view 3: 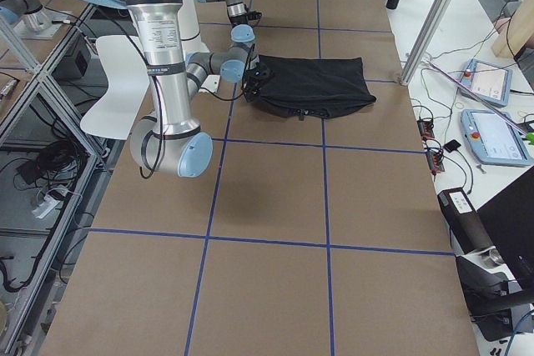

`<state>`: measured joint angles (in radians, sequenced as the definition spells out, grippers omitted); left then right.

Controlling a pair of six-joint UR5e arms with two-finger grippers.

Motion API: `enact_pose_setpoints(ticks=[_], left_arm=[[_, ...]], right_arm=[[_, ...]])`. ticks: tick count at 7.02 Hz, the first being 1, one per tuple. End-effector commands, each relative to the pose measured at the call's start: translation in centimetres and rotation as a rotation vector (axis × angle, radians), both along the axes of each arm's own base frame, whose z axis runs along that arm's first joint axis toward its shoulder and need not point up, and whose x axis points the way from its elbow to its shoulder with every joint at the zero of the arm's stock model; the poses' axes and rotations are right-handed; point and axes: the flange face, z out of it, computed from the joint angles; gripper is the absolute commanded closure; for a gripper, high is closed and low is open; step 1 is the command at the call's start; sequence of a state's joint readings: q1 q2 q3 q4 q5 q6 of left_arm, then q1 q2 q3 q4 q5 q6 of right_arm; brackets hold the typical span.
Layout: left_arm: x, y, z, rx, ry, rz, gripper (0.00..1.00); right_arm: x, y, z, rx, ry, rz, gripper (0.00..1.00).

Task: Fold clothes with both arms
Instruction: 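Lift both near corners and fold them over toward the far edge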

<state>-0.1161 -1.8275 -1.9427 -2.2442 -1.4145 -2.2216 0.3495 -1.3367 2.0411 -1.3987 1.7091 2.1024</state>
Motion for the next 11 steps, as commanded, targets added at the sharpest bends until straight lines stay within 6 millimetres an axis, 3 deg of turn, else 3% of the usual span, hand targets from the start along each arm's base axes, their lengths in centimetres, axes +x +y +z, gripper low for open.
enact_pose_setpoints(ticks=[1, 4, 5, 6, 7, 8, 10, 11], left_arm=[[-3.0, 0.8, -1.8, 0.009, 0.049, 0.011, 1.0], [-7.3, 1.5, -6.7, 0.011, 0.159, 0.017, 1.0], [-8.3, 1.5, -8.2, 0.019, 0.169, 0.024, 1.0], [-9.4, -1.7, -8.5, 0.038, 0.158, -0.035, 1.0], [-10.5, -5.5, -10.6, 0.105, 0.151, -0.077, 1.0], [-10.3, -9.0, -11.5, 0.125, 0.11, -0.098, 1.0], [-8.1, -15.8, -9.4, 0.184, -0.005, -0.162, 1.0], [-6.9, -18.2, -8.7, 0.203, -0.053, -0.179, 1.0]], right_arm=[[2.8, 1.6, -1.0, -0.025, -0.044, -0.045, 1.0], [7.5, 4.2, -3.7, -0.068, -0.135, -0.131, 1.0], [8.1, 3.0, -4.2, -0.072, -0.149, -0.115, 1.0], [8.9, -0.4, -3.9, -0.075, -0.14, -0.046, 1.0], [8.3, -4.7, -4.7, -0.118, -0.158, -0.026, 1.0], [7.9, -8.7, -4.7, -0.163, -0.163, -0.011, 1.0], [7.5, -12.1, -4.4, -0.172, -0.15, 0.029, 1.0], [6.6, -14.4, -4.7, -0.175, -0.142, 0.048, 1.0]])
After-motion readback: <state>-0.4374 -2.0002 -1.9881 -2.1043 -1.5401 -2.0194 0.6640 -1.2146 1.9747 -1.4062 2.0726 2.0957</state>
